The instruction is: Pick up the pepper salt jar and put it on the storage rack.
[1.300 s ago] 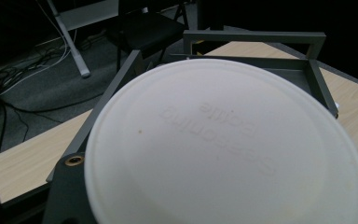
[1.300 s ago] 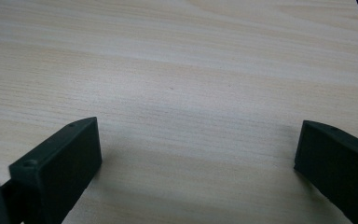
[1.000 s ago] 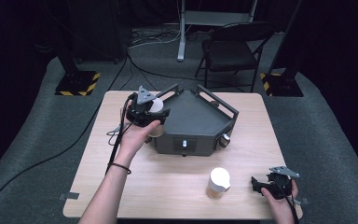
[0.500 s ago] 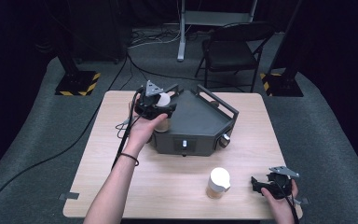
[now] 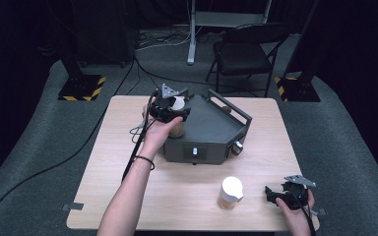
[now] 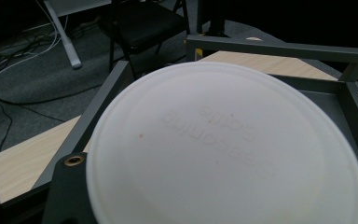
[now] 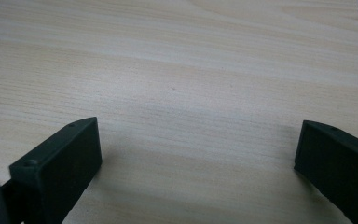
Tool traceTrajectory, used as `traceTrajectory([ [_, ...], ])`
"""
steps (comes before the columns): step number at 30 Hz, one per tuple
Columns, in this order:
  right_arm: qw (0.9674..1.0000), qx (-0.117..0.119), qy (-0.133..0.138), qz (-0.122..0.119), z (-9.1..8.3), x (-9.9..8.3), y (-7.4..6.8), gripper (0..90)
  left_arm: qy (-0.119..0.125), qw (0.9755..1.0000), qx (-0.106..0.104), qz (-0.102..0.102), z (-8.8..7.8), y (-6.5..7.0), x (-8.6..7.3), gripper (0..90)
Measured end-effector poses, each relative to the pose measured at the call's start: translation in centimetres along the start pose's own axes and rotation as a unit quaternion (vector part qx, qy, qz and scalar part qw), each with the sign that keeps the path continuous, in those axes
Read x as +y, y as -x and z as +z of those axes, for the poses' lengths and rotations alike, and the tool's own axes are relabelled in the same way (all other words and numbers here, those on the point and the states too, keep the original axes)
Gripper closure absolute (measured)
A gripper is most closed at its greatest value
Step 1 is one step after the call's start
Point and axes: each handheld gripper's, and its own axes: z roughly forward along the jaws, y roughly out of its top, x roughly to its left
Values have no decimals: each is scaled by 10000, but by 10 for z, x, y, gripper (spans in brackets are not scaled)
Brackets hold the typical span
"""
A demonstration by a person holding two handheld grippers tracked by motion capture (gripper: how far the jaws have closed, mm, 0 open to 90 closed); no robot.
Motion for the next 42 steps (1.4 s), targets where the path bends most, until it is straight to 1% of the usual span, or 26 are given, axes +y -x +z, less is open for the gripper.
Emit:
traceTrajectory([
  [4,10000,1,0,0,0,0,0,0,-60,10000,5,-35,4,0,-1,351],
  [10,10000,1,0,-1,0,0,0,0,-51,9999,3,-96,3,-4,-2,349],
  [12,10000,1,1,-1,0,0,0,0,-57,9999,-16,-100,3,-5,-1,347],
  [13,10000,1,0,0,0,0,0,0,-70,9998,-75,-158,3,-8,-1,343],
  [16,10000,1,1,-1,0,0,0,0,-126,9996,-76,-224,3,-10,0,303],
  [18,10000,1,0,-1,0,0,0,0,-186,9997,-44,-175,3,-8,1,266],
  [21,10000,1,0,-1,0,0,0,0,-223,9996,-45,-174,1,-6,1,195],
  [23,10000,0,1,-1,0,0,0,0,-228,9996,-29,-137,-2,-4,1,156],
  [26,10000,1,0,-1,0,0,0,0,-158,9997,-81,-149,-10,-4,-3,128],
  [29,10000,1,1,-1,0,0,0,0,-167,9997,-108,-111,-19,-7,-7,113],
  [30,10000,0,1,-1,0,0,0,0,-167,9997,-108,-111,-19,-7,-7,113],
  [31,10000,0,1,-1,0,0,0,0,-159,9997,-122,-126,-25,-9,-11,112],
  [33,10000,0,1,0,0,0,0,0,-132,9998,-109,-132,-32,-11,-17,106],
  [37,10000,-1,1,-1,0,0,0,0,-121,9998,-79,-108,-40,-12,-25,98],
  [38,10000,-2,1,-1,0,0,0,0,-101,9998,-105,-125,-45,-14,-31,98],
  [39,10000,-3,1,1,0,0,0,0,-80,9998,-113,-117,-48,-14,-35,97],
  [42,10000,-6,0,2,0,0,0,0,-59,10000,-26,-26,-57,-11,-43,95],
])
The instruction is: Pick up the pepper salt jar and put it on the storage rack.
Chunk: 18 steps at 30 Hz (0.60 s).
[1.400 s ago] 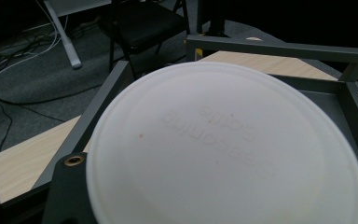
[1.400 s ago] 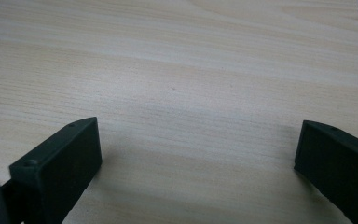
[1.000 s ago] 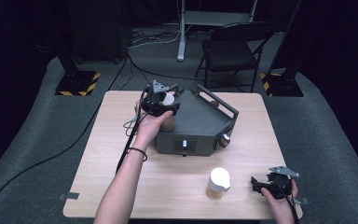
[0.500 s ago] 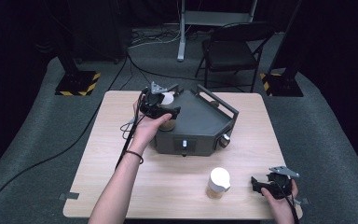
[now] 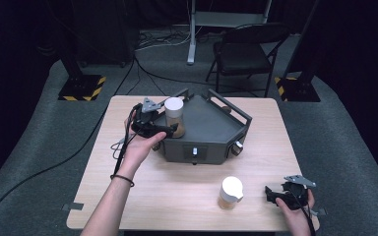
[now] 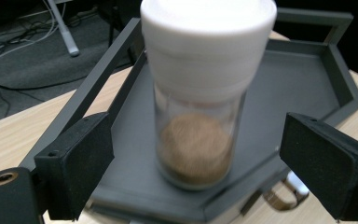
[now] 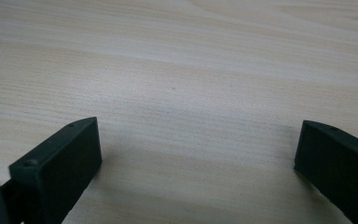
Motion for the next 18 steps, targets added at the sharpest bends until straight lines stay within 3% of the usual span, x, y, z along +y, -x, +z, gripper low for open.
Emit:
traceTrajectory([
  [18,10000,-2,0,0,0,0,0,0,-59,9999,90,-120,-28,-10,-57,95],
])
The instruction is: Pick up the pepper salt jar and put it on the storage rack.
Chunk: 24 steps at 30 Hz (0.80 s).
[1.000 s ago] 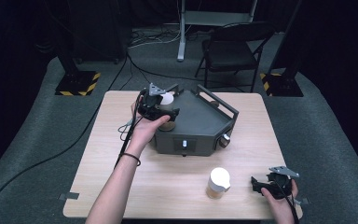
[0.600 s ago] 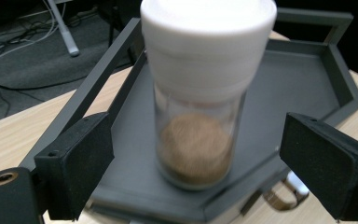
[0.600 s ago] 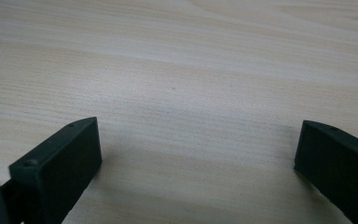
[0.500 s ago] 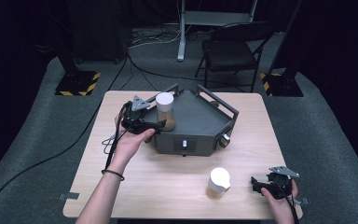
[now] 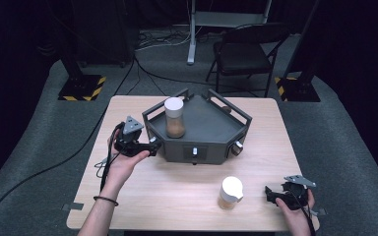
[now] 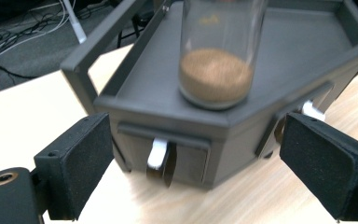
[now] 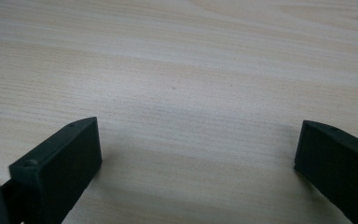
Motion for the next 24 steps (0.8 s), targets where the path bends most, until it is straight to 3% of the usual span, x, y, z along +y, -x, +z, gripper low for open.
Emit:
traceTrajectory([
  [13,10000,-1,-2,3,0,0,0,0,-79,9998,-10,-191,-8,-11,-50,93],
  [24,10000,0,0,0,0,0,0,0,-114,9988,41,-478,-17,-19,-92,95],
])
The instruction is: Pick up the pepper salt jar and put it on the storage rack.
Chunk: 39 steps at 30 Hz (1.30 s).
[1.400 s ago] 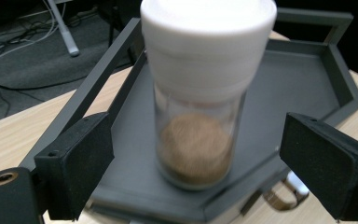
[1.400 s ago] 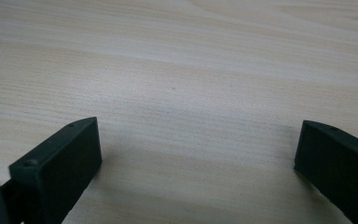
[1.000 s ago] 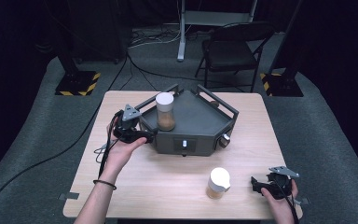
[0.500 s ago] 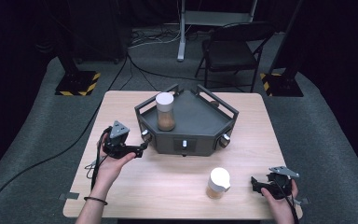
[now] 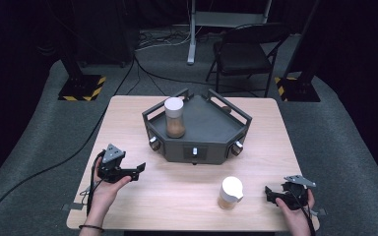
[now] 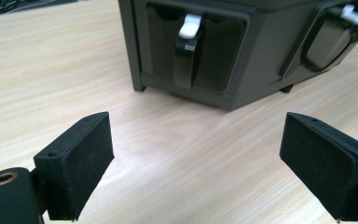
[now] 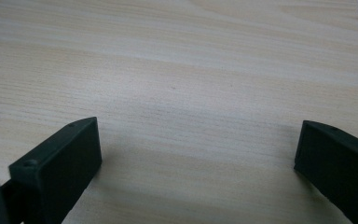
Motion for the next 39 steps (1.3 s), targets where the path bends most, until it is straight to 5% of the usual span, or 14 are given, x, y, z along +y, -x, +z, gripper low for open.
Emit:
traceTrajectory([
  [16,10000,0,1,-1,0,0,0,0,-212,9995,200,-78,14,4,-36,104],
  [27,10000,3,-3,-1,0,0,0,0,-490,9981,381,-43,23,5,-45,105],
  [39,10000,7,-3,-4,0,0,0,0,-760,9954,469,-346,30,-6,-51,104],
])
